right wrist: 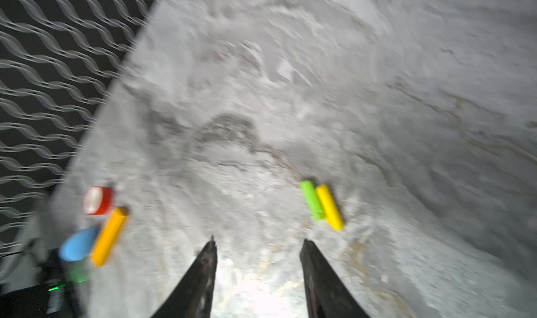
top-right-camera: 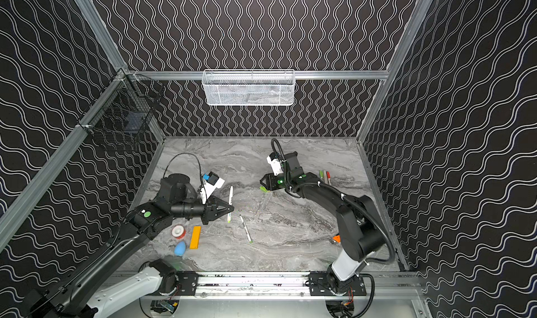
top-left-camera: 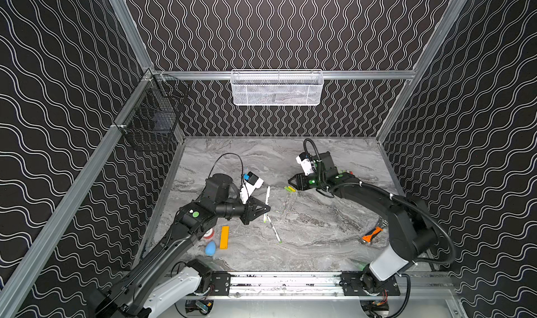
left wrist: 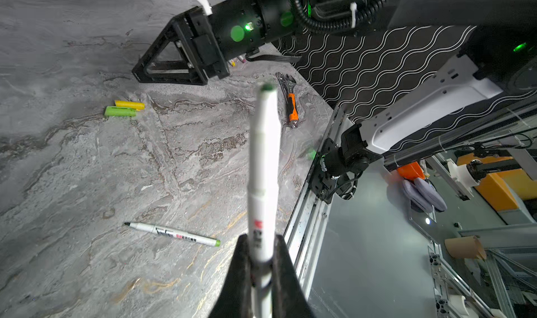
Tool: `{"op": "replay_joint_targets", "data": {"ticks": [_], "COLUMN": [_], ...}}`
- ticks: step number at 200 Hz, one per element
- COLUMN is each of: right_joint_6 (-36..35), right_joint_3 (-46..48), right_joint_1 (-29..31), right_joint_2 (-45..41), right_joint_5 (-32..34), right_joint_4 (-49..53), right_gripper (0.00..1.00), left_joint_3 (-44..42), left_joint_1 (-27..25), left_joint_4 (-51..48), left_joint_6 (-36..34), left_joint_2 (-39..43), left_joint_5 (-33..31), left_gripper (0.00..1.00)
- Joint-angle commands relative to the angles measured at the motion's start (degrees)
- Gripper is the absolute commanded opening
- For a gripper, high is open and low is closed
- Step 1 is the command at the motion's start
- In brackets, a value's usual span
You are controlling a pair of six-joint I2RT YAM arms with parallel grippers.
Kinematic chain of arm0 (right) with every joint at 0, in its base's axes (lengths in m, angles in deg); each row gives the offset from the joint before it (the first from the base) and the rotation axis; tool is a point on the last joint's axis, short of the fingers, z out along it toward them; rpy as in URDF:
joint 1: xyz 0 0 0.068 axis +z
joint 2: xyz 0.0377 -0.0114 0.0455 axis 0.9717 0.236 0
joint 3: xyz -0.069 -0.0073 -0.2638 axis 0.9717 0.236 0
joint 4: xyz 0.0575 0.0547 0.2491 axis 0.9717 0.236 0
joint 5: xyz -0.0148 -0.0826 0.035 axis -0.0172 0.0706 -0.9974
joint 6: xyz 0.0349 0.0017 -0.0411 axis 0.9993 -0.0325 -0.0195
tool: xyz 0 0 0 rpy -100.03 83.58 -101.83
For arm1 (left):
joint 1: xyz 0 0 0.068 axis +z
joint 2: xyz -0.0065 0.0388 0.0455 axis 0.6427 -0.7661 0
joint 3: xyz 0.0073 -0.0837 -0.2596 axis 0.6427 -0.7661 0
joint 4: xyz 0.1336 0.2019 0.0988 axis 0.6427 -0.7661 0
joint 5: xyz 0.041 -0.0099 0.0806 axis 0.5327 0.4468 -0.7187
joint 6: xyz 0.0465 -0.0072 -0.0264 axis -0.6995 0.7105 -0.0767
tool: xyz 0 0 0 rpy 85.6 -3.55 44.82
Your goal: Insert the pens into the pen caps
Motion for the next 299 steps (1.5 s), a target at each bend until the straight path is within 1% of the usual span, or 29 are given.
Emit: {"op": "replay_joint_targets", "data": {"ticks": [1,29,46,56,60,84,155,215,249,299], "right_joint_6": [-6.21,-9.2,-10.35,-10.79,-10.98,-12.07,-13.41,-14.72,-16.59,-17.54], "right_joint_3": [-3.32,-6.73,-7.65,-7.8,-7.87,-8.73,-14.45,-19.04,-21.0,-23.04], "right_joint_1": [-0.05,0.0,0.03,0.05,0.03,0.41,1.89,2.16,3.36,4.91], "right_joint_2": [3.73,9.21,10.61,10.64,12.29,14.19,19.87,23.08,24.15,25.82], "right_joint_5": [10.81,16.74,17.95,17.8,17.64,16.87,17.11,16.64,15.13,15.33], "right_joint_4": [10.76,15.43,16.52,16.47,16.58,16.82,18.43,19.82,20.83,21.61], "right_gripper": [0.51,0.51,0.51,0.51,0.51,0.51,0.51,0.51,0.51,0.53], "left_joint_3": [1.12,1.79,1.28,1.05,0.92,1.4,1.14,1.17,1.19,1.22], "left_joint_1": [0.28,0.6,0.87,0.98,1.02,1.24,2.0,2.54,2.81,3.09], "left_joint_4": [-3.19,-3.56,-2.46,-1.92,-1.89,-2.52,-1.85,-1.74,-1.78,-1.7], "left_joint_6": [-3.99,-4.94,-4.4,-4.15,-4.17,-4.61,-4.26,-4.33,-4.4,-4.43], "left_joint_2": [-0.79,-1.41,-1.63,-1.98,-2.09,-2.91,-3.17,-3.09,-3.09,-2.97], "left_joint_5": [1.43,1.56,2.15,2.5,2.57,2.81,3.51,3.9,4.0,4.12], "left_gripper": [0.0,0.0,0.0,0.0,0.0,0.0,0.0,0.0,0.0,0.0]}}
